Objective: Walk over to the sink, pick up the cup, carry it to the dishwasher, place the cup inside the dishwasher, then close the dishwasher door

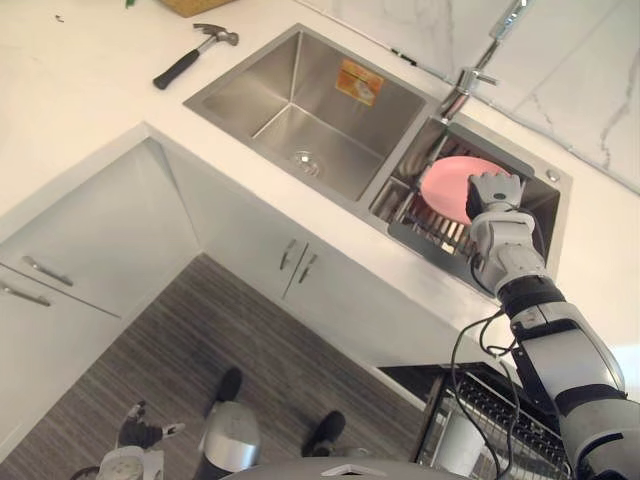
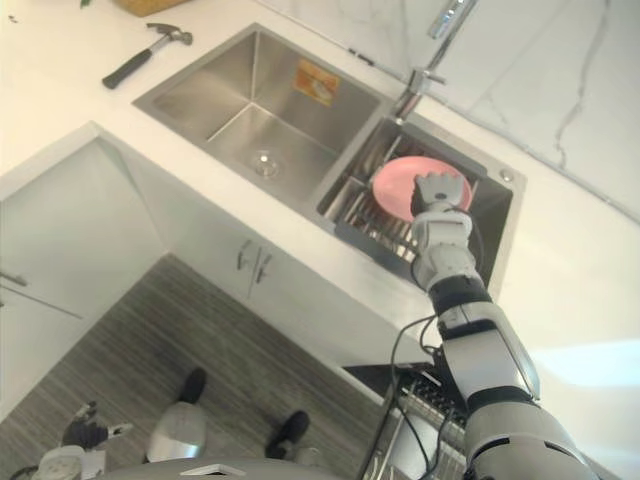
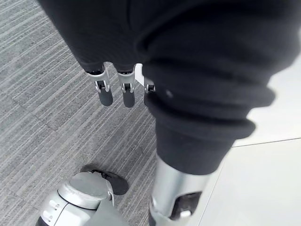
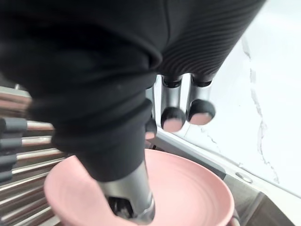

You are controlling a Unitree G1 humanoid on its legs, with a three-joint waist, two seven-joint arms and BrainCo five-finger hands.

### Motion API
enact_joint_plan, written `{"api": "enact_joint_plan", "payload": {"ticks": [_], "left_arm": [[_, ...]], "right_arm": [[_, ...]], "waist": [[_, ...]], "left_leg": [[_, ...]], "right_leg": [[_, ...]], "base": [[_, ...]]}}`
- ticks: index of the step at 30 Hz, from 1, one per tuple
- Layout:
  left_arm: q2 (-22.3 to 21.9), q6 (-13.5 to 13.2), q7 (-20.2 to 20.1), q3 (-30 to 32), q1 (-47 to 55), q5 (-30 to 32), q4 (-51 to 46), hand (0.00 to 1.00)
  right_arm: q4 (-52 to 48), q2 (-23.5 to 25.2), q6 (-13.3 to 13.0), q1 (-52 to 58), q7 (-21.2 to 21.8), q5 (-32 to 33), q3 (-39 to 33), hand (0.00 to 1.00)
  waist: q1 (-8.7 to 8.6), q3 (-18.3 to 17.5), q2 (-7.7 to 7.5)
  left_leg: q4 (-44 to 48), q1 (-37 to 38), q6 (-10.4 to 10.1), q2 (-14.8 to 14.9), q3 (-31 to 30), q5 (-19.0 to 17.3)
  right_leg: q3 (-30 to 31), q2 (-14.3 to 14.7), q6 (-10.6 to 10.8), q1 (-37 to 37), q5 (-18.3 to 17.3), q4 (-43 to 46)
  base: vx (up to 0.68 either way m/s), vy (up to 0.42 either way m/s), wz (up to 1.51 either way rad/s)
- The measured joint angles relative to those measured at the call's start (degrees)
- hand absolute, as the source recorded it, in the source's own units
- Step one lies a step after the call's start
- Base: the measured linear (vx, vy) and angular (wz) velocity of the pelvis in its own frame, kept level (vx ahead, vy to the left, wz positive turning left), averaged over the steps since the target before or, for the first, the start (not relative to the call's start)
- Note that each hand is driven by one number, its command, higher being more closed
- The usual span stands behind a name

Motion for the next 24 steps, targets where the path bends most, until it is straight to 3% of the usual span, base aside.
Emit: {"api": "enact_joint_plan", "payload": {"ticks": [9, 10, 24], "left_arm": [[0.2, 0.0, 0.0, 0.5, -4.5, 0.0, 2.9, 0.00], [0.2, -0.1, 0.0, 0.5, -4.8, 0.0, 3.5, 0.00], [0.1, 0.0, -0.4, 0.2, -5.8, -0.1, 7.6, 0.00]], "right_arm": [[-0.8, 0.2, -1.7, 1.8, -0.1, 0.3, 0.0, 1.00], [-0.8, 0.3, -2.6, 2.4, -0.2, 0.9, 0.0, 0.00], [-3.0, 0.6, -10.4, 4.9, -1.4, 17.0, -2.0, 0.00]], "waist": [[-1.99, -0.1, -0.33], [-2.40, -0.1, -0.39], [-5.44, -1.9, -0.17]], "left_leg": [[0.3, 1.9, -0.5, 0.0, 1.6, 0.1], [0.3, 2.4, -0.5, 0.0, 1.6, 0.0], [0.3, 2.9, -0.5, -0.1, 1.8, 0.1]], "right_leg": [[1.4, 0.0, -0.2, 0.2, 0.1, 0.2], [1.4, 0.0, -0.2, 0.8, 0.2, 0.0], [1.6, 0.0, 0.0, 1.2, 0.2, -0.2]], "base": [[0.01, -0.001, -0.11], [0.00, 0.000, 0.00], [-0.01, -0.003, 0.00]]}}
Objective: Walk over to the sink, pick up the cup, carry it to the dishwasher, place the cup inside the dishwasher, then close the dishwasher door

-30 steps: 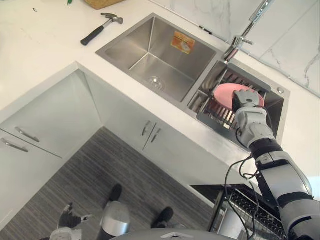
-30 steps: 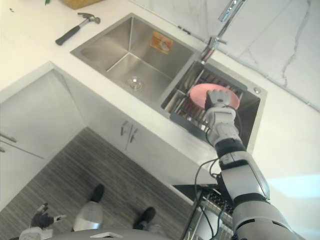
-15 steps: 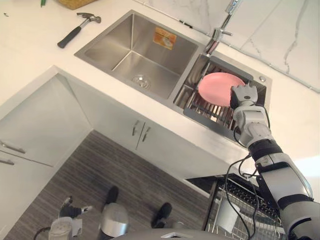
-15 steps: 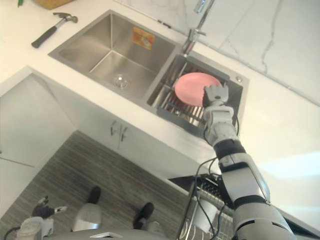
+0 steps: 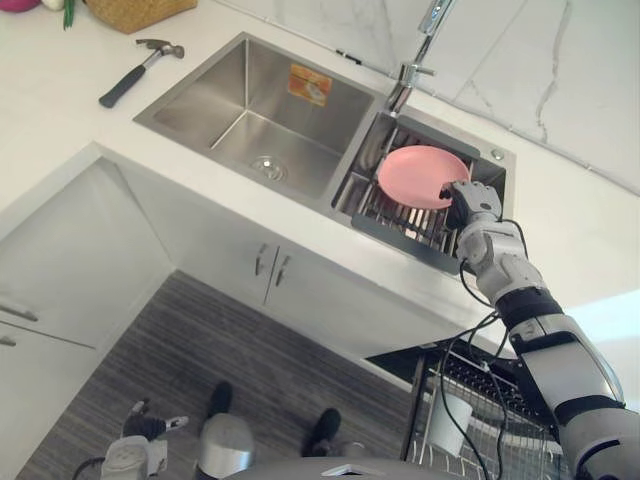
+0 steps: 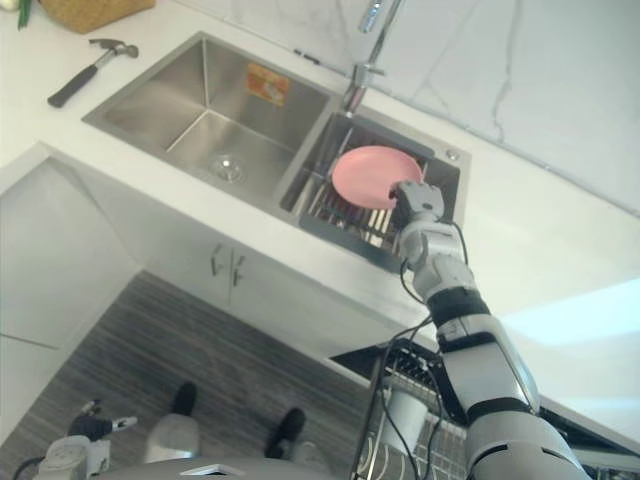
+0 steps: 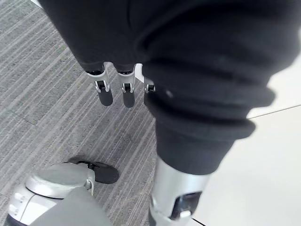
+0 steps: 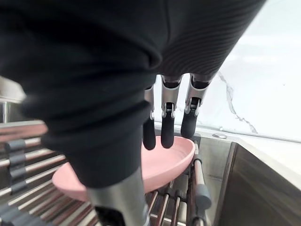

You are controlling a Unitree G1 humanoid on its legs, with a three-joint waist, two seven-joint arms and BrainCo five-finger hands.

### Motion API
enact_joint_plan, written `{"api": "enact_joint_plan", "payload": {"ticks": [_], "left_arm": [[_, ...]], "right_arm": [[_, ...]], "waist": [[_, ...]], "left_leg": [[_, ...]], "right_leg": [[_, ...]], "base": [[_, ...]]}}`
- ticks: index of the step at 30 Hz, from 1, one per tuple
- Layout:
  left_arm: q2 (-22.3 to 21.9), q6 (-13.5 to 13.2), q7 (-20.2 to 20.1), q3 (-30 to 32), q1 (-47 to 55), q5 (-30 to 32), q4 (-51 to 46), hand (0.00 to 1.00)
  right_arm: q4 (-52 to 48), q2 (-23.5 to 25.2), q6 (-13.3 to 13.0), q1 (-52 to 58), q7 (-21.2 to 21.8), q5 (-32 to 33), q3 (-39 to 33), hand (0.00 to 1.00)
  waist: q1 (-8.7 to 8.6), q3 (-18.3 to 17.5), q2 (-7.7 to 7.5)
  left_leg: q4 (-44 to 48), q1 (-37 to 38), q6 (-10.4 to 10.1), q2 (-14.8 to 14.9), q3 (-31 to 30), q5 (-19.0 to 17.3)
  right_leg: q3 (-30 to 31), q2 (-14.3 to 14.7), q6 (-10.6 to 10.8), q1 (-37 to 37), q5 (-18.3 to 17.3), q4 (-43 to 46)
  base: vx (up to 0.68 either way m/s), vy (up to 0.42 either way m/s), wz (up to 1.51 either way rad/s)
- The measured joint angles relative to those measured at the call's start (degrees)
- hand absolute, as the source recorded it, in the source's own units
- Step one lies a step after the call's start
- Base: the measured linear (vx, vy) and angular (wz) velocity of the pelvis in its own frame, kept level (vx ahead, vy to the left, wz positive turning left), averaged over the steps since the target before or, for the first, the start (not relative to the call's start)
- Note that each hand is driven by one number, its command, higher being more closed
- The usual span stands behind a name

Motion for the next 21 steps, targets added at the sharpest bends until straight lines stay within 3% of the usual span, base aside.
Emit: {"api": "enact_joint_plan", "payload": {"ticks": [4, 13, 14, 21], "left_arm": [[-0.6, 0.6, -0.1, -1.0, -0.5, 0.0, 0.0, 0.00], [-0.9, 1.9, -1.5, -2.5, -0.9, 0.1, 0.0, 0.00], [-1.3, 2.5, -3.9, -4.1, 0.0, 0.8, 0.1, 0.00], [-1.3, 3.6, -4.7, -4.1, -0.3, 0.8, 0.1, 0.00]], "right_arm": [[-2.7, -0.4, -3.5, 0.0, 1.4, 4.7, -0.9, 0.00], [-4.2, -0.5, -4.7, 0.0, 7.6, 7.0, -0.9, 0.00], [-4.1, -2.1, -5.5, -0.5, 12.9, 12.4, -0.8, 0.00], [-4.5, -2.1, -5.6, -0.5, 13.4, 13.1, -1.5, 0.00]], "waist": [[-1.83, -1.6, 1.23], [-3.86, -3.7, 3.24], [-6.35, -5.9, 7.21], [-6.99, -5.9, 7.25]], "left_leg": [[0.0, 0.4, 0.1, -0.5, 0.4, -0.1], [0.0, 1.6, 0.3, -0.4, 2.0, 0.1], [0.0, 2.2, 0.3, -0.4, 3.0, 0.4], [0.0, 2.1, 0.3, -0.5, 3.1, 0.4]], "right_leg": [[0.2, -0.5, 0.2, 0.2, 0.2, 0.0], [1.4, -0.5, 0.1, 0.4, 0.8, -0.4], [2.3, -0.6, 0.0, 0.3, 1.5, -0.5], [2.4, -0.7, 0.0, 0.1, 1.5, -0.5]], "base": [[0.02, -0.001, -0.02], [-0.04, 0.003, -0.09], [-0.02, -0.001, -0.05], [0.00, 0.000, 0.00]]}}
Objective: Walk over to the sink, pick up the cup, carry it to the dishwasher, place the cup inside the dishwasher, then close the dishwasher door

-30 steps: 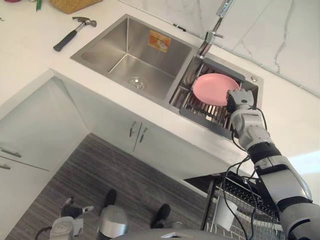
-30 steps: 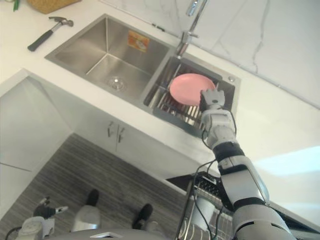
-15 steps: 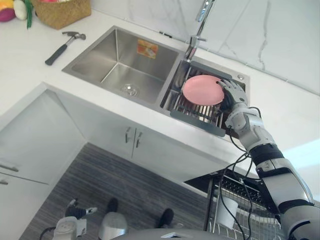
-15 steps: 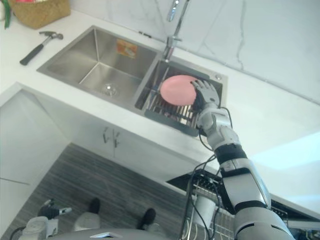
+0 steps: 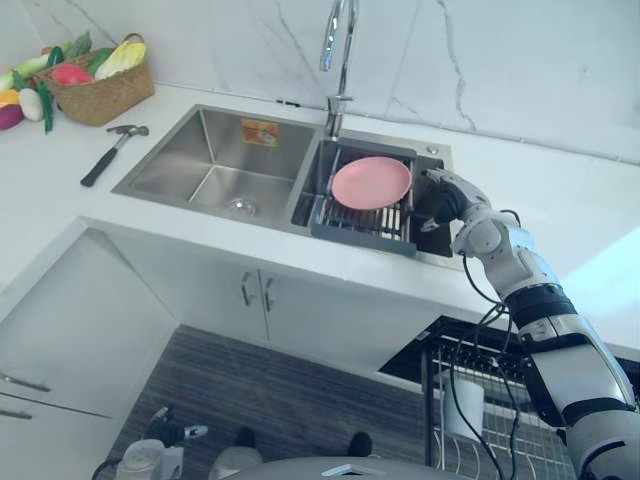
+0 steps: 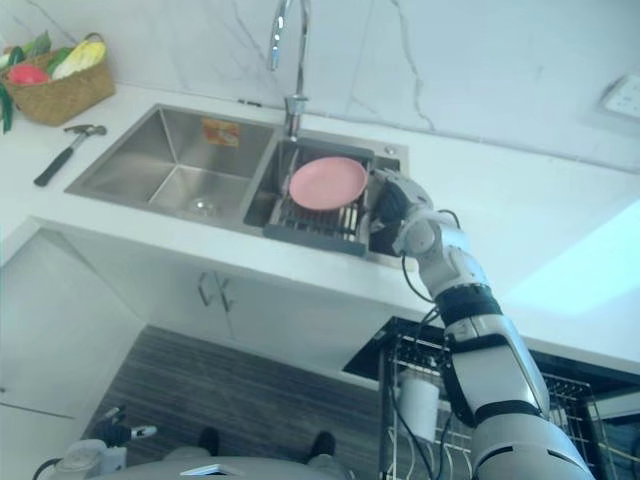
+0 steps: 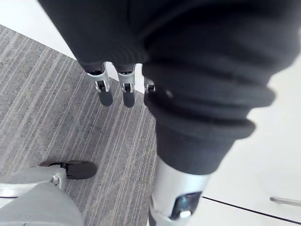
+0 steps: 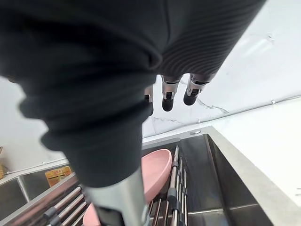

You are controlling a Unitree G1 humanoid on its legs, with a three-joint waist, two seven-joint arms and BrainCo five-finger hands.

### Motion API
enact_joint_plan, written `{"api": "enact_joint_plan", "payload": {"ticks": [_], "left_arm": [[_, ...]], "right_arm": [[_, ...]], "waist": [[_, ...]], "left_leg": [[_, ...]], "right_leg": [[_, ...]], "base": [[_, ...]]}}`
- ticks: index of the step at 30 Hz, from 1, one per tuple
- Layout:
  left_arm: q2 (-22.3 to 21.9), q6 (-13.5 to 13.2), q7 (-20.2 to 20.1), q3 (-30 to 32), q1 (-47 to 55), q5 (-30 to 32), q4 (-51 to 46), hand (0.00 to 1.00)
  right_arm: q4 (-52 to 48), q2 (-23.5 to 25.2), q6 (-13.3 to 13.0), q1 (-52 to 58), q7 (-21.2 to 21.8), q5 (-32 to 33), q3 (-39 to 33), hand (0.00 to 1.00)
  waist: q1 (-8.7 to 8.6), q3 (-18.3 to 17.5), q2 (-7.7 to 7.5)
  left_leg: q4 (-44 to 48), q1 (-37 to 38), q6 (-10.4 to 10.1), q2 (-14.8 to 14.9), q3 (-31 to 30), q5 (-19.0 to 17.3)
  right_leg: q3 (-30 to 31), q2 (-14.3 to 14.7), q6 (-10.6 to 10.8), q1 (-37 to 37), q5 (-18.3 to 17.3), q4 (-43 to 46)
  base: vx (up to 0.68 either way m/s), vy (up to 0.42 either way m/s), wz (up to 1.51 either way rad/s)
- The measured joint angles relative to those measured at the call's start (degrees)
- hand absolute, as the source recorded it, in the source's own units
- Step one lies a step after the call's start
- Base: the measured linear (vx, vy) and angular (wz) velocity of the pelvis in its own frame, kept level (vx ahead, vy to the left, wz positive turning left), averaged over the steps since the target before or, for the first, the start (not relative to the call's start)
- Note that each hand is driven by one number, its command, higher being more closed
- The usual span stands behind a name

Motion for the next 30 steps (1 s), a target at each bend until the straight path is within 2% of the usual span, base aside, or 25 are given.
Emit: {"api": "enact_joint_plan", "payload": {"ticks": [3, 7, 11, 18, 24, 27, 30], "left_arm": [[0.1, 1.2, -1.2, 0.0, -0.5, 0.5, -0.3, 0.00], [0.2, 2.8, -3.2, 0.1, -3.3, 0.6, -0.6, 0.00], [0.9, 4.4, -4.3, 0.4, -5.5, 1.3, -0.6, 0.00], [0.9, 4.5, -4.6, 0.5, -5.6, 3.3, -0.4, 0.00], [0.7, 4.3, -3.7, -0.1, -5.4, 3.8, 1.8, 0.00], [0.7, 3.6, -3.6, -0.1, -5.5, 3.8, 1.9, 0.00], [0.8, 3.2, -3.0, -0.1, -5.6, 3.7, 2.3, 0.00]], "right_arm": [[-3.2, 0.0, 0.0, 0.1, 1.9, 0.6, -2.8, 0.00], [-9.6, -1.0, -0.1, 0.7, 2.3, 2.4, -6.8, 0.00], [-11.1, -3.0, -0.1, 1.1, 2.2, 2.7, -6.8, 0.00], [-10.8, -2.1, -0.2, 1.6, 1.7, 1.3, -6.5, 0.00], [-10.0, -0.7, -1.3, 1.6, 1.5, -4.6, -3.4, 0.00], [-7.4, 0.0, -1.2, 1.6, 1.4, -5.7, -3.0, 0.00], [-4.8, 0.0, -0.9, -0.2, -0.8, -8.4, -0.9, 0.00]], "waist": [[-1.18, 0.0, 0.07], [-2.09, -0.1, 0.28], [-1.91, -0.8, 0.40], [-1.19, -1.2, 0.18], [-1.04, -1.6, -0.54], [-1.03, -1.6, -0.67], [-0.52, -1.6, -0.77]], "left_leg": [[-0.1, -0.1, 0.0, -0.1, 0.0, 0.0], [-0.3, -0.8, 0.1, 0.2, 0.7, -0.6], [-0.4, -0.8, 0.2, 0.8, 3.0, 0.3], [-0.4, 0.1, 0.0, 0.4, 2.2, 0.6], [-0.4, -0.5, -0.2, 0.4, 3.3, 0.6], [-0.4, -1.7, -0.1, 0.8, 3.7, 1.3], [-0.4, -4.5, -0.4, 0.9, 3.6, 2.4]], "right_leg": [[0.0, -0.1, 0.0, -0.1, 0.0, 0.0], [-0.5, -0.6, 0.1, 0.0, 0.0, 0.4], [-1.3, -0.9, 0.3, 0.6, 0.1, 0.4], [-2.8, -0.9, 0.7, 2.4, -0.2, 0.4], [-3.3, -1.2, 1.1, 2.4, -0.8, 0.4], [-4.0, -1.4, 0.9, 1.8, -0.9, 0.4], [-3.9, -1.5, 0.8, -1.5, 0.0, 0.4]], "base": [[0.00, 0.000, 0.00], [0.00, 0.000, 0.06], [0.02, 0.007, 0.11], [0.01, 0.000, 0.11], [-0.04, 0.004, 0.06], [-0.03, -0.023, 0.15], [-0.01, -0.012, 0.02]]}}
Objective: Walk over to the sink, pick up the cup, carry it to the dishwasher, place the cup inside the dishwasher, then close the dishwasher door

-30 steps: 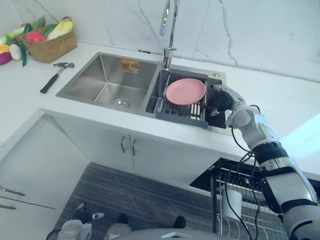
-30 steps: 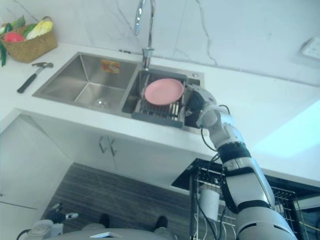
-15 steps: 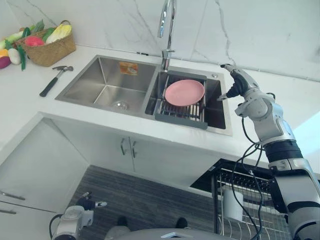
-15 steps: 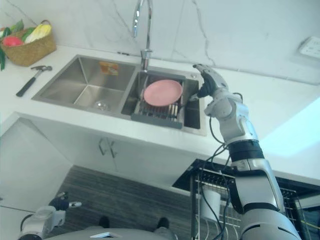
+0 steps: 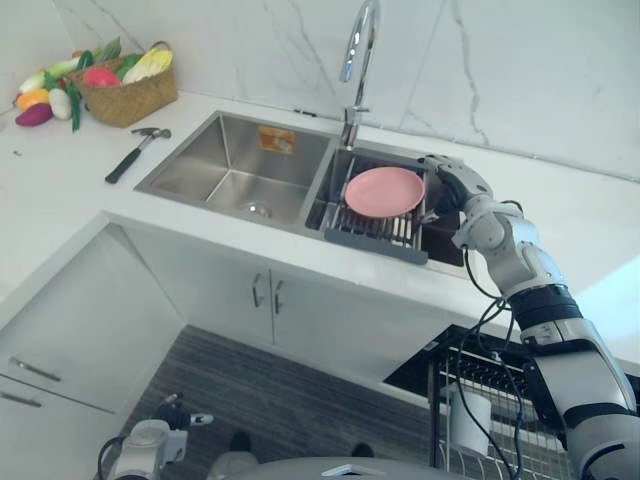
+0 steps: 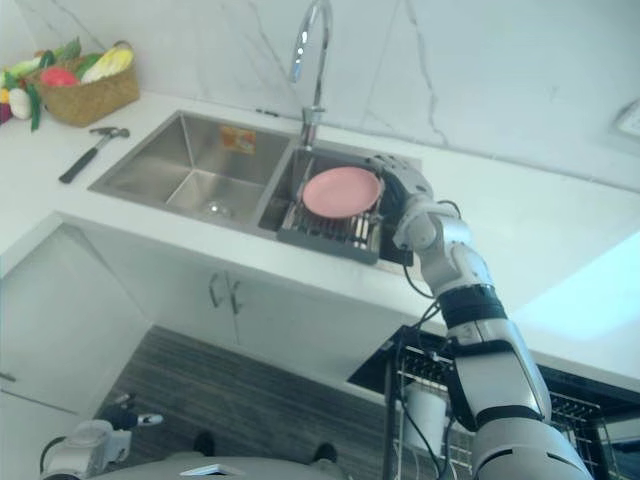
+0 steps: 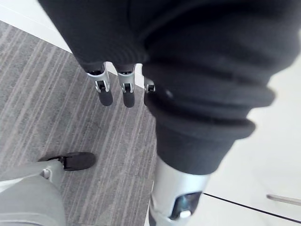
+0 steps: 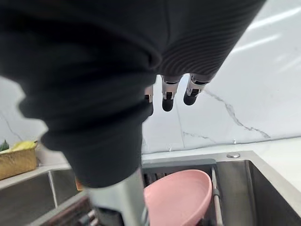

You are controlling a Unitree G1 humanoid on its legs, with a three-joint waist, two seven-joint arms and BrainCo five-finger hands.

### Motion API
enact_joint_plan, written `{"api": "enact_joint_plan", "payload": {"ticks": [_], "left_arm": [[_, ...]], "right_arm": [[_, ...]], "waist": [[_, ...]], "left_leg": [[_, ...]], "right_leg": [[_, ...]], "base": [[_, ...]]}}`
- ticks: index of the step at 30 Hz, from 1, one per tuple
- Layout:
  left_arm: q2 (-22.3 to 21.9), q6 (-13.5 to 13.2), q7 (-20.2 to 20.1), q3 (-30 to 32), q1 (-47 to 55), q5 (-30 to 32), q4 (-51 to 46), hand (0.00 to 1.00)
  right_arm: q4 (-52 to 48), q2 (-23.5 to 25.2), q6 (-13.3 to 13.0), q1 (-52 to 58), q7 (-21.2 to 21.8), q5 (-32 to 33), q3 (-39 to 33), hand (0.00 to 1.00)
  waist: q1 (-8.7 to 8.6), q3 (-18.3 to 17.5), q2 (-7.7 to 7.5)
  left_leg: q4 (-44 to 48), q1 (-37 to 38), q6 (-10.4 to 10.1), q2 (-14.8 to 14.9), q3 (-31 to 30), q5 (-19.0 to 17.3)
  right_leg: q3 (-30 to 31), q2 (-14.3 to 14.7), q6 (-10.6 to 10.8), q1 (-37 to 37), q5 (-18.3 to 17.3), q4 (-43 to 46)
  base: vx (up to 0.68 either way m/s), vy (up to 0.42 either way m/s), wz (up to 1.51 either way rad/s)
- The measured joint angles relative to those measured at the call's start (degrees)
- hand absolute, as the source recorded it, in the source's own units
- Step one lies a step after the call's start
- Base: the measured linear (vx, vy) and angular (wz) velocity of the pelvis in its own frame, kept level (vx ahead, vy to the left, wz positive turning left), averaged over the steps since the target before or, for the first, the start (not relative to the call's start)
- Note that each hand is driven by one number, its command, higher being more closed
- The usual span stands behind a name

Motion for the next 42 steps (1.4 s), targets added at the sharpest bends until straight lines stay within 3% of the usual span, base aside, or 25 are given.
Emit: {"api": "enact_joint_plan", "payload": {"ticks": [6, 14, 28, 42], "left_arm": [[-0.1, -0.4, 1.6, -0.1, -1.7, -2.2, 0.0, 0.00], [0.0, -1.9, 3.3, 0.0, -3.4, -3.5, 0.0, 0.00], [0.1, -3.4, 4.5, 0.0, -7.5, -6.7, -0.1, 0.00], [1.4, -3.7, 4.6, 0.0, -9.7, -8.9, -0.6, 0.00]], "right_arm": [[5.4, -0.1, 2.6, -7.1, -4.1, -2.4, 1.9, 0.00], [6.9, -0.5, 4.5, -13.7, -6.5, -3.6, 4.4, 0.00], [10.8, -1.1, 8.6, -20.0, -6.4, -3.6, 9.0, 0.00], [12.6, -1.2, 9.9, -24.1, -6.1, -3.7, 11.1, 0.00]], "waist": [[1.15, 3.1, 0.66], [2.20, 7.0, 0.82], [4.20, 11.8, 0.76], [4.73, 15.6, 0.92]], "left_leg": [[0.0, -2.7, 0.3, 0.2, -0.5, 1.5], [0.0, -4.7, -0.1, 0.5, -0.4, 2.0], [0.0, -8.1, 0.2, 0.7, -0.6, 3.0], [0.1, -9.9, 0.2, 0.8, -0.5, 3.3]], "right_leg": [[-0.4, 0.6, -0.8, -2.5, 1.5, 0.0], [-0.3, 0.6, -1.3, -4.6, 1.8, 0.0], [-0.4, 0.8, -1.8, -7.9, 2.5, 0.0], [-0.2, 0.9, -1.9, -9.8, 2.8, 0.0]], "base": [[0.01, -0.012, 0.03], [0.00, -0.009, -0.01], [0.00, 0.000, 0.00], [0.00, 0.000, 0.00]]}}
